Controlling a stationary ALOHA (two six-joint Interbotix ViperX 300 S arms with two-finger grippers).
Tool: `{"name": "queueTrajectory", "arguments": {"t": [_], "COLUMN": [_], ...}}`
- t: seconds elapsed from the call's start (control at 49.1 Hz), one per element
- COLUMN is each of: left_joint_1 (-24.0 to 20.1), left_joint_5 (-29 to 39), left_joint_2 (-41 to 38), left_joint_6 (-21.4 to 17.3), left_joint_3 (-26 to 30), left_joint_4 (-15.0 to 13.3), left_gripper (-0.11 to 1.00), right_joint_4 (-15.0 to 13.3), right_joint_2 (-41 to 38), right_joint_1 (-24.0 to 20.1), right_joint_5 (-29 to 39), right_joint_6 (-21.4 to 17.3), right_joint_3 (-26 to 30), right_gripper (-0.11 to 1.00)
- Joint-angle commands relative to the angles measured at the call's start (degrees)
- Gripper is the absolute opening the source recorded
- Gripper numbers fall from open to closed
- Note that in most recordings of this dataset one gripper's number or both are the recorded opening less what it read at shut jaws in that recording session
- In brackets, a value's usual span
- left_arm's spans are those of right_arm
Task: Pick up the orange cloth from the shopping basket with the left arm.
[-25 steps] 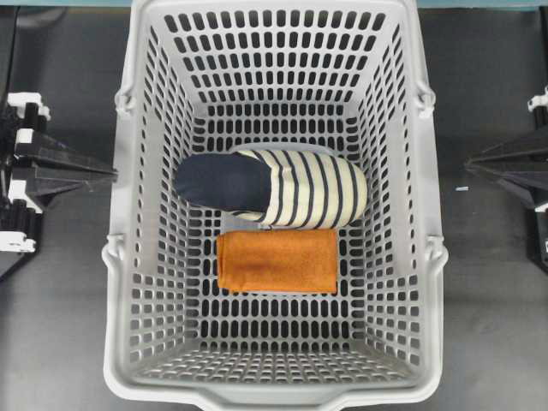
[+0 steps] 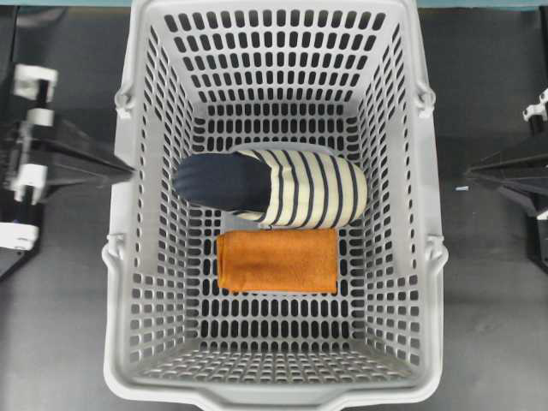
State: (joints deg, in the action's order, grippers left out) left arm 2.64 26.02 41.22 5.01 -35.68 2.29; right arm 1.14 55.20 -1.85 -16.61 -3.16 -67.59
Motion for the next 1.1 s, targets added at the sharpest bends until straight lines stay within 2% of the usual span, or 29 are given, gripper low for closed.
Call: {"name": "queueTrajectory", "arguments": {"t": [0.0,0.224,0.408,0.53,0.693,0.775,0.978,1.04,1.08], "left_joint_1": [0.79,2.64,2.90,3.16,3.60,3.69,4.22,4.31,4.57], "left_joint_5": [7.47,19.07,27.07,30.85,31.46,31.38,31.29,31.29,30.85], "left_joint_2": [-6.94,-24.35,-35.07,-40.61,-44.91,-46.23,-49.92,-50.98,-51.68], "left_joint_6": [0.09,-0.44,-0.44,-0.44,-0.35,-0.18,-0.26,-0.26,-0.26], "left_joint_3": [8.44,23.38,33.66,38.06,39.90,39.64,38.76,38.41,37.97], "left_joint_4": [0.26,0.26,0.26,0.26,0.26,0.26,0.26,0.26,0.26], "left_gripper": [0.00,0.00,0.00,0.00,0.02,0.18,0.78,0.88,0.91], "right_joint_4": [0.26,0.26,0.26,0.26,0.26,0.26,0.26,0.26,0.26], "right_joint_2": [-0.62,-0.62,-0.44,-0.44,-0.35,-0.35,-0.26,-0.26,-0.26], "right_joint_1": [-0.18,-0.18,-0.26,-0.26,-0.18,-0.18,-0.26,-0.18,-0.18], "right_joint_5": [-0.53,-0.53,-0.53,-0.53,-0.53,-0.53,-0.53,-0.53,-0.53], "right_joint_6": [-0.09,-0.18,-0.26,-0.26,-0.26,-0.26,-0.26,-0.26,-0.26], "right_joint_3": [0.88,0.88,0.88,0.79,0.79,0.70,0.62,0.62,0.62], "right_gripper": [-0.01,-0.01,-0.01,-0.01,-0.01,-0.01,-0.01,-0.01,-0.01]}}
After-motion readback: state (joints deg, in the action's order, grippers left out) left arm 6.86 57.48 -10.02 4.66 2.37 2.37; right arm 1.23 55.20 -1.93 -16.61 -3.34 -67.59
